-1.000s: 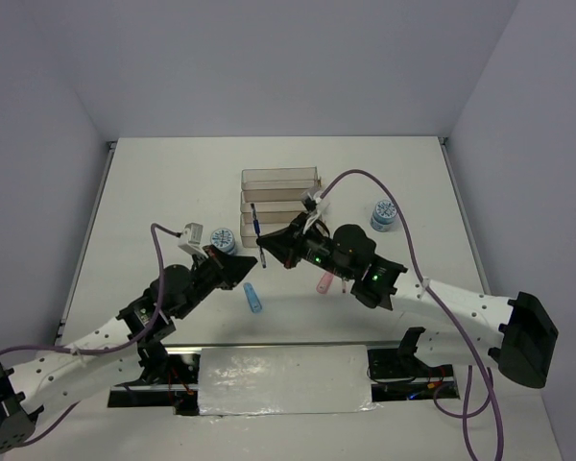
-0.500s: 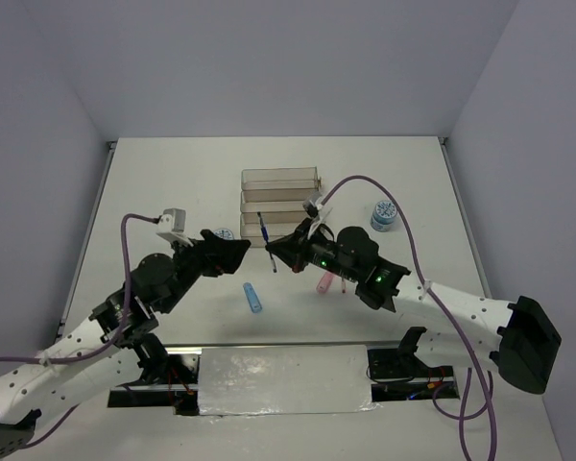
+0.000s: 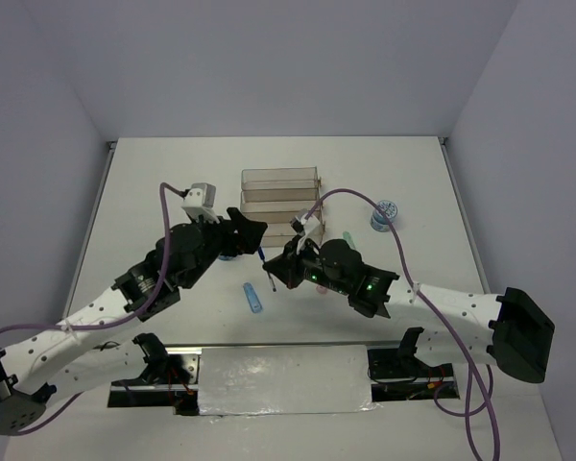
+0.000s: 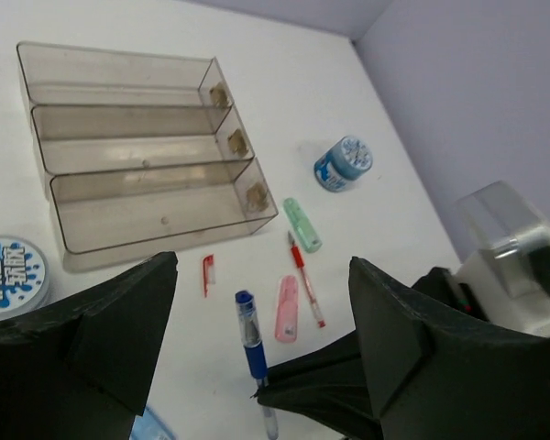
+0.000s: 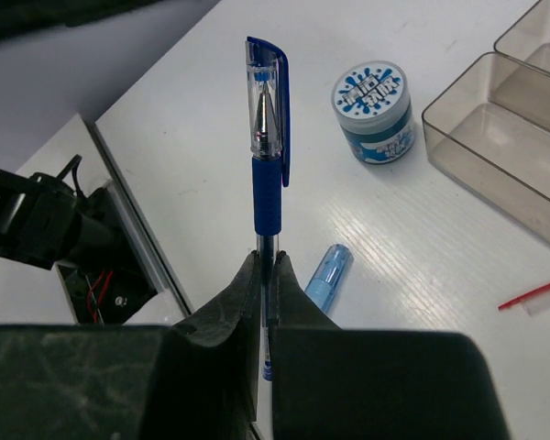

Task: Sort the stationery into containers
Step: Close the pen cap on the pen.

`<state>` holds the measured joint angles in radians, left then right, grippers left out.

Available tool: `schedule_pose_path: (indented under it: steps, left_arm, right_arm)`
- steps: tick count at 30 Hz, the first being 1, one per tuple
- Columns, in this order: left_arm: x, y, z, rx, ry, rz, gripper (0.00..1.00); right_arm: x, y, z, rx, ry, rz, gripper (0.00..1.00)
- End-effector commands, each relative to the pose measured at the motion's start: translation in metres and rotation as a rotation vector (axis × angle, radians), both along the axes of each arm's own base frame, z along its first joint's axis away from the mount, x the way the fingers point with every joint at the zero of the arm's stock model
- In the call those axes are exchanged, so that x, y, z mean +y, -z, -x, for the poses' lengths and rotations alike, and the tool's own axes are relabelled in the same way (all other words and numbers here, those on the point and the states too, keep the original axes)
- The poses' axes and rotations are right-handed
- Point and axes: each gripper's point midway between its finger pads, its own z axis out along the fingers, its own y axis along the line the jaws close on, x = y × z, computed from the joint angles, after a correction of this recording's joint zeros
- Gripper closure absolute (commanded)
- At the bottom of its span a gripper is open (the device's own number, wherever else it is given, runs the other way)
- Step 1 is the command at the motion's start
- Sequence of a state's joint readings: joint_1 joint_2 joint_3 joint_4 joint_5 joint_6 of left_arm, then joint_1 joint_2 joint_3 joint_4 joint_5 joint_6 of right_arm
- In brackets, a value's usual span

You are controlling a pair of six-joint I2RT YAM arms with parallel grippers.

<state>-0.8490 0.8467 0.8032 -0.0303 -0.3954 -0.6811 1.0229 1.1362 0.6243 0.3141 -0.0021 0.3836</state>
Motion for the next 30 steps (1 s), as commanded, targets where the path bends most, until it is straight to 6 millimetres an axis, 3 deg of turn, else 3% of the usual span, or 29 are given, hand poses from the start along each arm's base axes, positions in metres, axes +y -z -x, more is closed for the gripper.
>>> schedule_pose_path:
  steps: [1,6,13,20,23,30]
  left_arm:
    - [-0.005,-0.004,-0.001,0.019,0.010,-0.005,0.13]
    - [-0.008,0.009,-0.002,0.048,0.011,-0.012,0.21]
    - [-0.015,0.010,-0.003,0.044,0.031,-0.001,0.33]
    - [-0.019,0.021,-0.004,0.070,0.039,-0.021,0.33]
    - [-0.020,0.021,-0.005,0.069,0.041,-0.014,0.45]
    - [-0.019,0.020,-0.005,0.059,0.040,-0.014,0.53]
  right_arm:
    - [0.002,-0.021,-0.012,-0.018,0.062,-0.023,1.00]
    - [0.000,-0.026,-0.015,-0.021,0.085,-0.033,1.00]
    - [0.005,-0.029,-0.013,-0.016,0.064,-0.041,1.00]
    - [0.005,-0.031,-0.012,-0.022,0.058,-0.034,1.00]
    - [0.007,-0.032,-0.010,-0.022,0.049,-0.033,1.00]
    - [0.011,-0.027,-0.009,-0.014,0.035,-0.022,1.00]
